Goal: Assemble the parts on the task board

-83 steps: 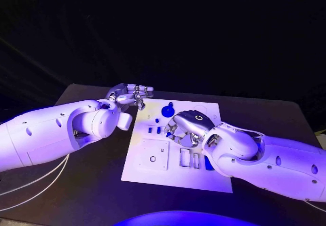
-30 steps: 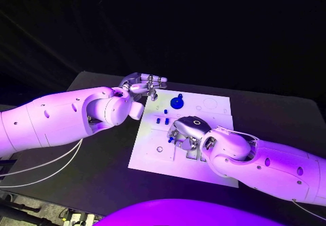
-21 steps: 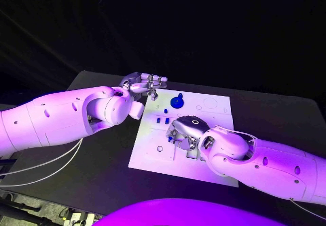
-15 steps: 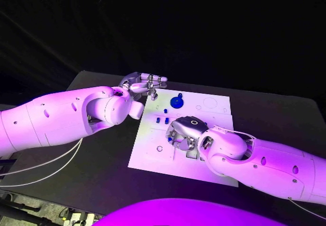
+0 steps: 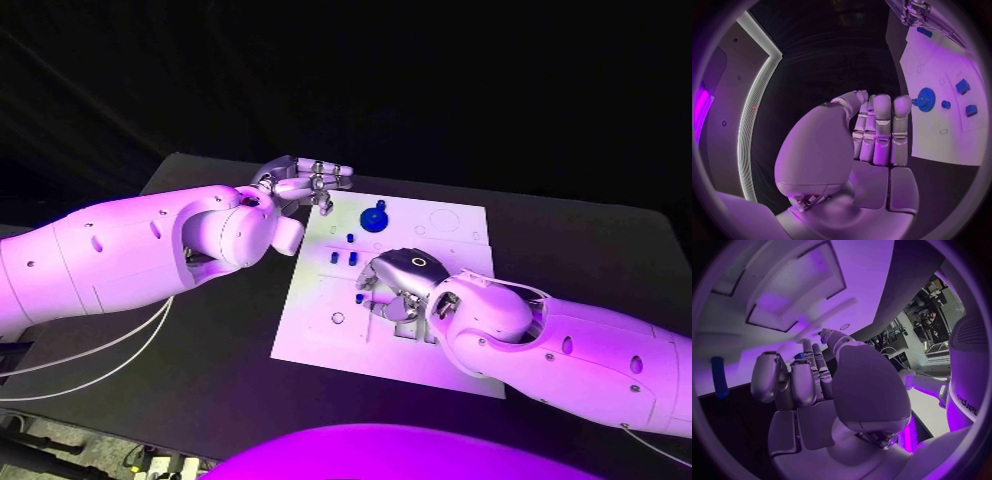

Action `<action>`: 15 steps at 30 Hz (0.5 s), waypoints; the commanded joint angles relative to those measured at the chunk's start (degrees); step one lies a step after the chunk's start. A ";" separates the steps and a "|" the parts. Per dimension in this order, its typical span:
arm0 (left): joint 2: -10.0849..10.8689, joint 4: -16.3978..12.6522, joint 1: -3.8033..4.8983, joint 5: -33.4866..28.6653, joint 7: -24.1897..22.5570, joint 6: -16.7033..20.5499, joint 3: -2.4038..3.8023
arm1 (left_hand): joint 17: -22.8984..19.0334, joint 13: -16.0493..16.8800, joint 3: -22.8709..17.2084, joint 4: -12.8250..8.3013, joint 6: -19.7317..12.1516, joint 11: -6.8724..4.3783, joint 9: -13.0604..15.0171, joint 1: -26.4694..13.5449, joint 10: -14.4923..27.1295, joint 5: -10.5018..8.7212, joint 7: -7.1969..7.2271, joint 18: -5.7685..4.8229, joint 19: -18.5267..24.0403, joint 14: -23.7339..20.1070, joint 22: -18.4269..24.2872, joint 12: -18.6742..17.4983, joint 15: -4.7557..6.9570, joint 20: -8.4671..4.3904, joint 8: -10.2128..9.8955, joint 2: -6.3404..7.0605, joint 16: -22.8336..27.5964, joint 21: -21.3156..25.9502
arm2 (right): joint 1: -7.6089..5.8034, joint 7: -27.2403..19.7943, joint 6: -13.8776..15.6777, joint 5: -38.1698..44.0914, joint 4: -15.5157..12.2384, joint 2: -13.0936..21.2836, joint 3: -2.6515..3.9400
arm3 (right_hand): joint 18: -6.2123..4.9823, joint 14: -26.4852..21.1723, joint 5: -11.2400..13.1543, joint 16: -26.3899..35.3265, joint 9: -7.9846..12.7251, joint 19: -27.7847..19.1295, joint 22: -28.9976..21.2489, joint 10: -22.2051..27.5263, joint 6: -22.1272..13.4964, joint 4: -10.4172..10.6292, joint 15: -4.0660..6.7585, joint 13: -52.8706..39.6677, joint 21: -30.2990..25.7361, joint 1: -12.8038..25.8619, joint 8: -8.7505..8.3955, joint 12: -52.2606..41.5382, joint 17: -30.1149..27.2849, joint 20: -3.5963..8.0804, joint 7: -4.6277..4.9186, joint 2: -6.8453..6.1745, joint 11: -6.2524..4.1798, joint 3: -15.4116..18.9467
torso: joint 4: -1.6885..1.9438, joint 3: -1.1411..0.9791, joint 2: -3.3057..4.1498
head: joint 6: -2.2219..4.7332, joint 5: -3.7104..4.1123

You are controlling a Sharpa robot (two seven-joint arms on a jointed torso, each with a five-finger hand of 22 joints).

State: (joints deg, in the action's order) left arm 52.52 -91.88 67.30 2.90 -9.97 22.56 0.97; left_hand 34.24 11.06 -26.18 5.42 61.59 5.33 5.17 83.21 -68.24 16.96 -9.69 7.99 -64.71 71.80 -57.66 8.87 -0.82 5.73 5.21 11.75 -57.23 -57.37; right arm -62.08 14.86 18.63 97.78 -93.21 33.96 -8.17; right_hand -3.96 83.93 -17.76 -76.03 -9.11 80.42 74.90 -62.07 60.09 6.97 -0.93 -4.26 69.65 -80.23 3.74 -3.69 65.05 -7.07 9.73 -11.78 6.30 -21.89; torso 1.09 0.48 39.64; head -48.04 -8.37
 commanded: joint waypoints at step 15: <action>0.25 0.06 0.08 -0.24 0.16 -1.06 0.01 | -0.51 0.02 0.13 -0.16 -0.15 -0.03 -0.06 0.13 0.30 0.21 -0.10 0.78 0.07 -0.61 0.03 0.31 0.12 0.12 -0.26 -0.54 0.49 0.25 | -6.76 -0.81 -1.47 -3.22 -5.80 13.02 1.43 | -0.84 0.76 0.42 1.13 1.05 -1.01 6.04 2.64 -2.06 0.15 0.08 0.34 -2.89 2.29 -0.06 -1.80 -1.59 0.17 -1.09 -0.25 -0.38 7.09 | -0.23 0.07 -0.16 | 1.55 2.35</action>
State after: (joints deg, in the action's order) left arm 52.80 -91.76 67.30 2.89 -9.74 22.52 0.95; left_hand 33.78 11.05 -26.18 5.42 61.59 5.34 5.18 83.21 -68.24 16.96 -9.69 7.99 -64.71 71.59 -57.67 8.87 -0.62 5.73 5.21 11.75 -57.00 -57.38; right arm -68.73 15.38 19.74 96.53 -99.38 46.74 -6.67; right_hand -3.95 83.93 -17.58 -75.01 -8.12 79.60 74.95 -59.75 58.29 7.06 -0.93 -3.97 67.08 -78.04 3.74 -5.24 63.59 -6.87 8.59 -12.30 5.87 -15.36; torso 0.94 0.52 39.56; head -46.76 -6.38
